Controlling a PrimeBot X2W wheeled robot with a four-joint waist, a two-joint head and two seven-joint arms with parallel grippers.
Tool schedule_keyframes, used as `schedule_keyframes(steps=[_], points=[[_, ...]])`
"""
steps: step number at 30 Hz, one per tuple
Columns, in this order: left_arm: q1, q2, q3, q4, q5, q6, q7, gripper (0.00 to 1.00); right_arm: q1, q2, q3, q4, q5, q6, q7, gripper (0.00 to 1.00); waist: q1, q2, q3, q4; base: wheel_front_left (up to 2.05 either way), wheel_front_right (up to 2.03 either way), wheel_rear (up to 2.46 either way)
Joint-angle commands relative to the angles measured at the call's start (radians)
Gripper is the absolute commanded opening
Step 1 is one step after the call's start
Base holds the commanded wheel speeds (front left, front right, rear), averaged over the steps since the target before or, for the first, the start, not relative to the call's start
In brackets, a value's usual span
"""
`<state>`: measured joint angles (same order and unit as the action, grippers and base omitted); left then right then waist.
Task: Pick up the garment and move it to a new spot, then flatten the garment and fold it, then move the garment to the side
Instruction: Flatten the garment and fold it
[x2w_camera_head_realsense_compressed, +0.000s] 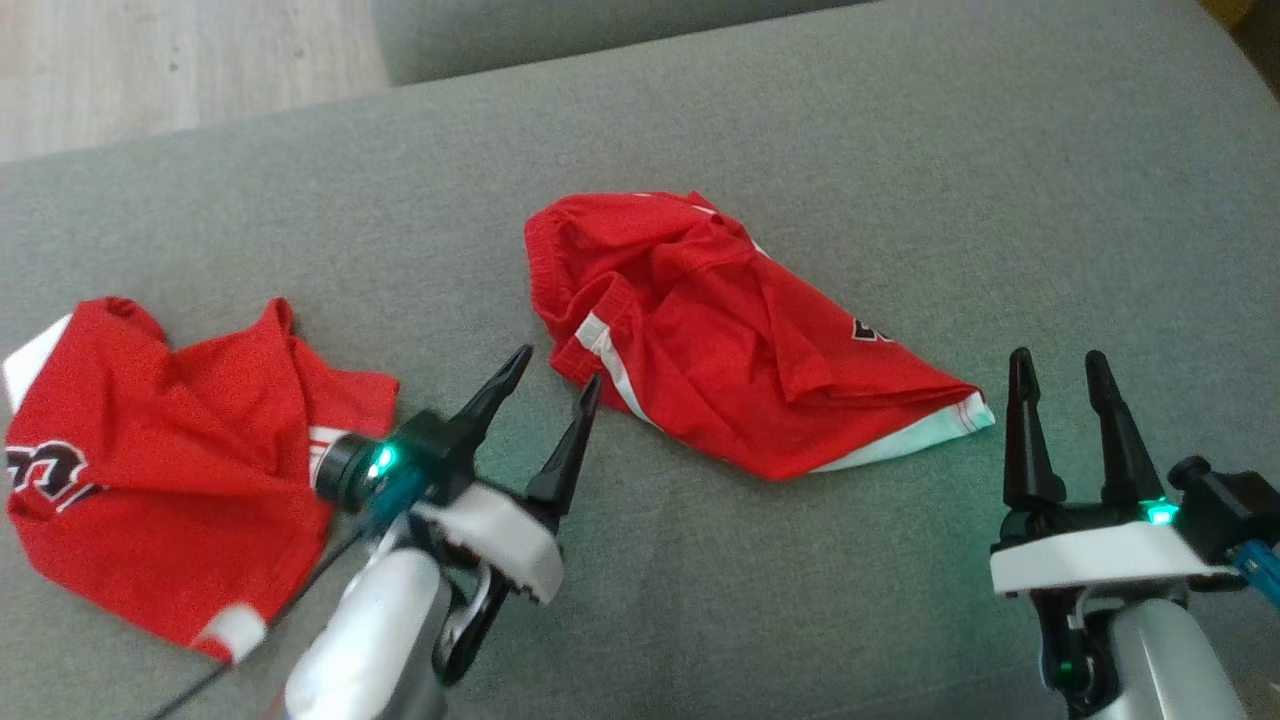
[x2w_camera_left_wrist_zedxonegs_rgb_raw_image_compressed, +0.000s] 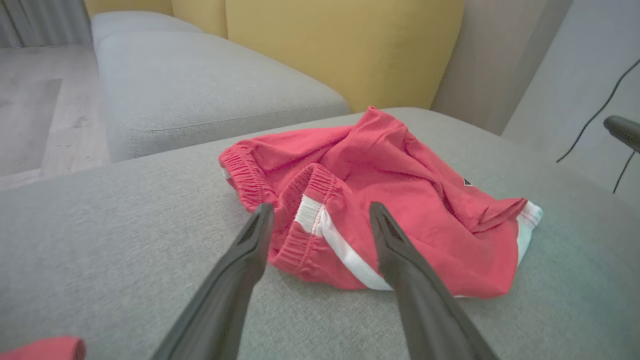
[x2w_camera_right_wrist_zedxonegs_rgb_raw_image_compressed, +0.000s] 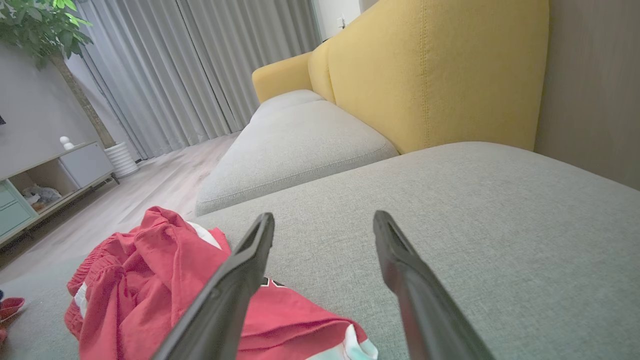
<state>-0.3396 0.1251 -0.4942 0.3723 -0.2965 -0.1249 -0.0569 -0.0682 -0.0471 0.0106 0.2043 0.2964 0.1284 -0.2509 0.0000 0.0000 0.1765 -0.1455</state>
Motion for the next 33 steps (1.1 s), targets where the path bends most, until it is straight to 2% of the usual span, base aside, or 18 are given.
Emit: schedule_keyframes(steps=[1, 10, 28, 30, 32, 33], points=[[-0.054, 0.02, 0.019, -0.023, 0.002, -0.005, 0.01, 1.0, -0.035, -0.003, 0.024, -0.033, 0.007, 0.002, -0.011, 1.0, 0.0, 0.0, 0.012, -0.007, 0.0, 0.0, 0.0], [-0.189, 0.075, -0.085, 0.077, -0.047, -0.006, 0.119, 1.0, -0.056, -0.003, 0.035, -0.03, 0.029, 0.002, -0.011, 1.0, 0.0, 0.0, 0.047, -0.037, 0.0, 0.0, 0.0], [-0.31, 0.117, -0.193, 0.147, -0.149, -0.006, 0.116, 1.0, -0.067, -0.003, 0.035, -0.03, 0.038, 0.002, -0.011, 1.0, 0.0, 0.0, 0.083, -0.065, 0.0, 0.0, 0.0], [-0.314, 0.121, -0.205, 0.149, -0.157, -0.006, 0.117, 0.45, -0.067, -0.003, 0.034, -0.028, 0.038, 0.002, -0.011, 1.0, 0.0, 0.0, 0.08, -0.066, 0.0, 0.0, 0.0], [-0.316, 0.125, -0.214, 0.15, -0.165, -0.006, 0.116, 0.0, -0.067, -0.003, 0.033, -0.025, 0.038, 0.002, -0.011, 1.0, 0.0, 0.0, 0.077, -0.065, 0.0, 0.0, 0.0], [-0.317, 0.127, -0.217, 0.149, -0.169, -0.006, 0.114, 0.0, -0.066, -0.003, 0.031, -0.023, 0.037, 0.002, -0.011, 1.0, 0.0, 0.0, 0.075, -0.063, 0.0, 0.0, 0.0]])
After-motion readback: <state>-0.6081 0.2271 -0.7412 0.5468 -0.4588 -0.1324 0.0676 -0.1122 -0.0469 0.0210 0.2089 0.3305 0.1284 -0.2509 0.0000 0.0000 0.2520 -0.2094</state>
